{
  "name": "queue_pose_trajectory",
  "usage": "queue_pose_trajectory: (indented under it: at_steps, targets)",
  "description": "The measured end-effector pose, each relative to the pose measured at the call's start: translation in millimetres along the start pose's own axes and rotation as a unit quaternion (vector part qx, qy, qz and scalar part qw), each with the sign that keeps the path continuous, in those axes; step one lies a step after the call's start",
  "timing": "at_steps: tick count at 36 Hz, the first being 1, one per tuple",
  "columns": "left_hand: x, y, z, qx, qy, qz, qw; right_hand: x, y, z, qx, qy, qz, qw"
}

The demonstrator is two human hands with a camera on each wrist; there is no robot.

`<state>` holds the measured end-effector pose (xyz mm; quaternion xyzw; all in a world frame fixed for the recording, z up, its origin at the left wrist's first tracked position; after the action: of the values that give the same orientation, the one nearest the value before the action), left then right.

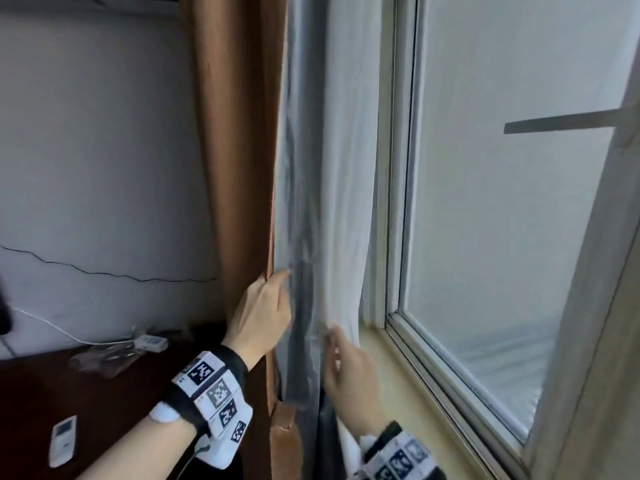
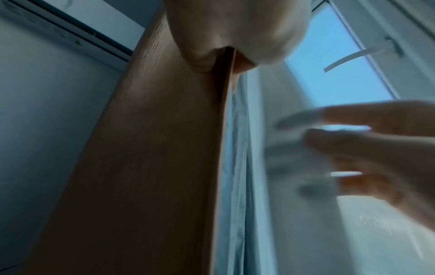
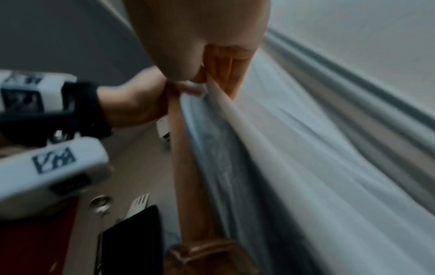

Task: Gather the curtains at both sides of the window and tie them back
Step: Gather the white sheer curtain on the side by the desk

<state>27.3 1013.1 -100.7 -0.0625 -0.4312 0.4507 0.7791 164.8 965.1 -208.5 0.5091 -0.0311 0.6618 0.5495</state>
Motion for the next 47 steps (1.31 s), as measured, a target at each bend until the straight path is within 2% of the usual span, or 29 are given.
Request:
queue_pose_trajectory:
  at_steps: [3, 7, 9, 11, 13, 16, 18, 19, 23, 26, 28, 32, 33, 35, 40, 44, 47]
  targets:
    - [-9, -14, 4, -0.008, -0.011, -0.035, 0.999, 5, 33, -19, -0.020, 0.029, 0.046, 0.998]
    - [-11, -10, 3, -0.015, -0.009, 0.012, 1.000, 12, 65, -31, -0.088, 0.031, 0.102, 0.990]
    - [-10, -6, 7, 0.018, -0.033, 0.018, 0.999, 19, 62, -36, -0.068, 0.062, 0.078, 0.993]
    - [-8, 0, 13, 0.048, -0.057, 0.027, 0.997, 25, 56, -38, 0.010, 0.111, 0.057, 0.992]
    - [-8, 7, 21, 0.056, -0.060, 0.041, 0.996, 32, 45, -31, 0.078, 0.121, 0.004, 0.990]
    - [-10, 20, 30, 0.063, -0.050, 0.054, 0.995, 53, 1, -10, 0.180, 0.020, -0.146, 0.973]
    - [-12, 26, 37, 0.067, -0.058, 0.057, 0.994, 70, -27, 4, 0.178, -0.056, -0.194, 0.963]
    - [-12, 28, 39, 0.069, -0.065, 0.056, 0.994, 79, -36, 4, 0.179, -0.060, -0.201, 0.961]
    - [-15, 31, 46, 0.053, -0.086, 0.028, 0.995, 103, -47, -32, 0.204, 0.069, -0.191, 0.958]
    - [-20, 19, 48, 0.045, -0.063, -0.011, 0.997, 114, -53, -50, 0.189, 0.067, -0.204, 0.958]
    - [-21, 19, 46, 0.074, -0.038, -0.005, 0.997, 117, -57, -62, 0.192, 0.073, -0.233, 0.950]
    - [-12, 38, 42, 0.077, -0.040, 0.009, 0.996, 122, -63, -71, 0.257, 0.040, -0.281, 0.924]
    - [-9, 43, 41, 0.072, -0.046, 0.014, 0.996, 124, -64, -72, 0.254, 0.040, -0.282, 0.925]
    - [-7, 47, 43, 0.071, -0.060, 0.030, 0.995, 128, -62, -68, 0.216, 0.036, -0.248, 0.944]
    - [-7, 48, 41, 0.063, -0.073, 0.072, 0.993, 125, -61, -51, 0.113, -0.016, -0.197, 0.974]
    - [-6, 49, 28, 0.078, -0.047, 0.098, 0.991, 109, -48, -23, 0.015, -0.043, -0.156, 0.987]
    - [-3, 47, 19, 0.092, -0.037, 0.092, 0.991, 92, -31, -2, -0.066, -0.058, -0.109, 0.990]
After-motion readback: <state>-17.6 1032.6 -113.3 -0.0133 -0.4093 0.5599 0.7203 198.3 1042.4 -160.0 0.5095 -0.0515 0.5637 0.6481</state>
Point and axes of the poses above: each hand's wrist, its own x-axis towards the middle knuckle, its own z-axis out of the back of the hand, y = z × x, the point moved 7 cm from there along x, towards the middle knuckle, and after that the axes turned 3 degrees about -x, right-handed, at the moved point
